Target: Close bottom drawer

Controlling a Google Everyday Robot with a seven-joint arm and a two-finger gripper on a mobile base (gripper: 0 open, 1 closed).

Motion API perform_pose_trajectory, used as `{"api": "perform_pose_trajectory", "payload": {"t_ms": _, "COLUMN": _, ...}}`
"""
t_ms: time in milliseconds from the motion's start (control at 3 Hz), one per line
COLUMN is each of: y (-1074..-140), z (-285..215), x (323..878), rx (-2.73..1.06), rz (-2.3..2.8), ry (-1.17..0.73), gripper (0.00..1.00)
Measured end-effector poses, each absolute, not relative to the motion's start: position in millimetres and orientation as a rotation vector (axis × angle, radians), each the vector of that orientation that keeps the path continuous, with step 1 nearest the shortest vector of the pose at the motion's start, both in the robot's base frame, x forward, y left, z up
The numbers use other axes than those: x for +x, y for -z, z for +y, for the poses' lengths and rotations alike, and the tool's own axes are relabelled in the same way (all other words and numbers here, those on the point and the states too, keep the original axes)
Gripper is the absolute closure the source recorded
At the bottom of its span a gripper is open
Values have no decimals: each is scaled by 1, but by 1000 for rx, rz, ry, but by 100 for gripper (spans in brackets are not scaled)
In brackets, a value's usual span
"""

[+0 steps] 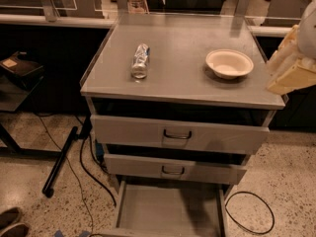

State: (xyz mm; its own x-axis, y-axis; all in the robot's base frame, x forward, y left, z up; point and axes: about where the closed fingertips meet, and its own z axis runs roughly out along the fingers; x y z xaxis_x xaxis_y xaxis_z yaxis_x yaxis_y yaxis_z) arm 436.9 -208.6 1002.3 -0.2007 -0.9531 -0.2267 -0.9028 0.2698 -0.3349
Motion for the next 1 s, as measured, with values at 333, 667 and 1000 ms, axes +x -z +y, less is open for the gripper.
{"api": "perform_pose_trajectory", "payload": {"t_ms": 333, "y": -1002, "z": -209, "x": 437, "rx": -1683, "rz": 2162, "ry": 179, "gripper": 86}}
{"api": "perform_pose_trajectory", "payload": {"t_ms": 667, "y": -1005, "z": -213, "x": 439, "rx": -1676, "rz": 2152, "ry": 205, "gripper": 100}}
{"api": "perform_pose_trajectory", "payload": {"t_ms": 1000, "y": -984, "z": -230, "x": 432, "rx": -1629, "rz": 2208, "ry": 202, "gripper": 100}}
